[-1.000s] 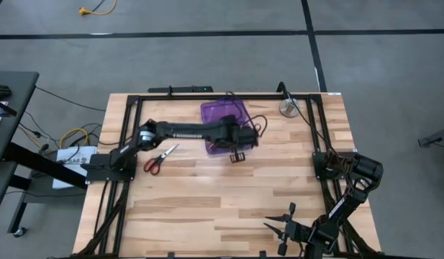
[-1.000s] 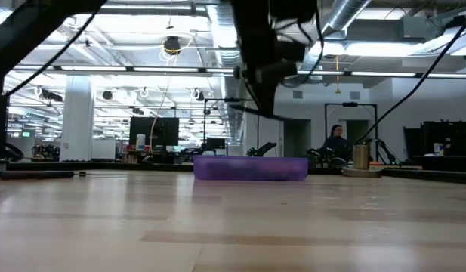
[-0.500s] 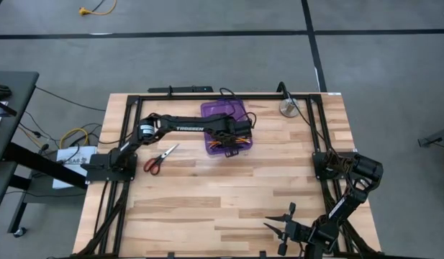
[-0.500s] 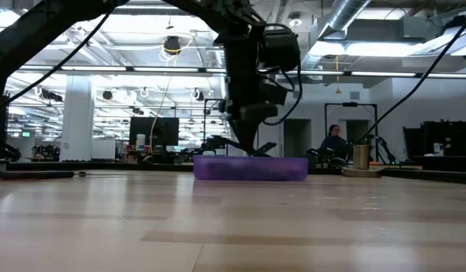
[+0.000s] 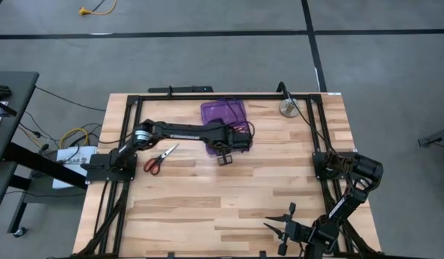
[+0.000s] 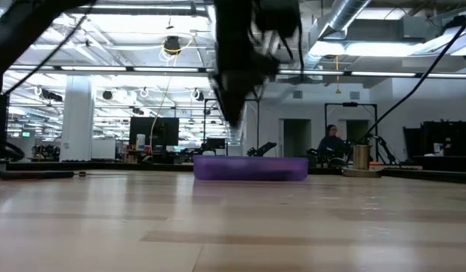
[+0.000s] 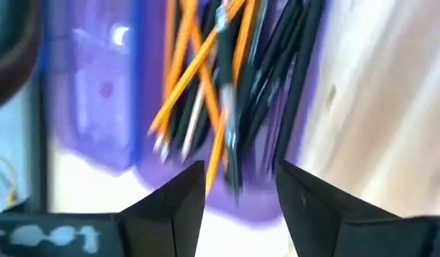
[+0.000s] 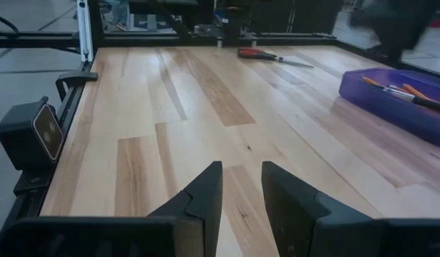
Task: Pick & place school supplies into a supply box
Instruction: Put the black scissor into the the purple supply box
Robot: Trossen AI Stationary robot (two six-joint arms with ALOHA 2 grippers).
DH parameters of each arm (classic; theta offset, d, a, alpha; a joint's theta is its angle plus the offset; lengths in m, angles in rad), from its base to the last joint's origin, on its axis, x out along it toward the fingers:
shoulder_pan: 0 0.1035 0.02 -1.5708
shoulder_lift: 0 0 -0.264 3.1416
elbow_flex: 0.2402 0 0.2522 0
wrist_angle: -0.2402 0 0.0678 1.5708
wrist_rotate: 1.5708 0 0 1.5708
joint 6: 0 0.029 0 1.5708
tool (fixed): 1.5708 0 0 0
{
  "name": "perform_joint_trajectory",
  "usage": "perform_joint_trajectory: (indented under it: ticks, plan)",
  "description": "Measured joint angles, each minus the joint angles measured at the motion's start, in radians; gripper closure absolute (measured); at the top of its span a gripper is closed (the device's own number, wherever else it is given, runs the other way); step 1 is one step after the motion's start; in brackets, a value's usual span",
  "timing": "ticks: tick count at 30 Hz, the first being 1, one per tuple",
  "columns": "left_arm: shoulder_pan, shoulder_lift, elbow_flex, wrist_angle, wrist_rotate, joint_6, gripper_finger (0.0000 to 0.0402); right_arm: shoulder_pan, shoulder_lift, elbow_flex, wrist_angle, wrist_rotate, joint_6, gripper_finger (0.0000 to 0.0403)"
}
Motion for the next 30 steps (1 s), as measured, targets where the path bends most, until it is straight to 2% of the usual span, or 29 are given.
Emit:
perform_joint_trajectory:
  ticks: [4, 10, 14, 18, 24, 27, 30]
  plan:
    - [-0.058, -0.118, 0.003, -0.143, -0.037, -0.118, 0.0238, 0.006, 0.000, 0.000, 0.001, 0.000, 0.007, 0.0308]
    - [-0.183, -0.347, -0.001, -0.211, -0.039, -0.332, 0.0248, 0.015, 0.000, 0.000, 0.032, -0.001, 0.007, 0.0308]
    - [-0.287, -0.500, -0.081, -0.243, -0.057, -0.531, 0.0258, 0.016, 0.000, 0.000, 0.054, -0.001, 0.007, 0.0308]
    - [-0.380, -0.651, -0.267, -0.230, -0.038, -0.747, 0.0271, 0.015, 0.000, 0.000, 0.059, -0.001, 0.007, 0.0308]
    - [-0.431, -0.833, -0.682, -0.201, 0.095, -1.032, 0.0282, 0.007, 0.000, 0.000, 0.060, -0.001, 0.007, 0.0308]
    - [-0.426, -0.910, -0.887, -0.175, 0.167, -1.113, 0.0282, -0.004, 0.000, 0.000, 0.060, -0.001, 0.007, 0.0308]
    - [-0.416, -0.982, -1.066, -0.030, 0.231, -1.129, 0.0282, -0.017, 0.000, 0.000, 0.060, -0.001, 0.006, 0.0308]
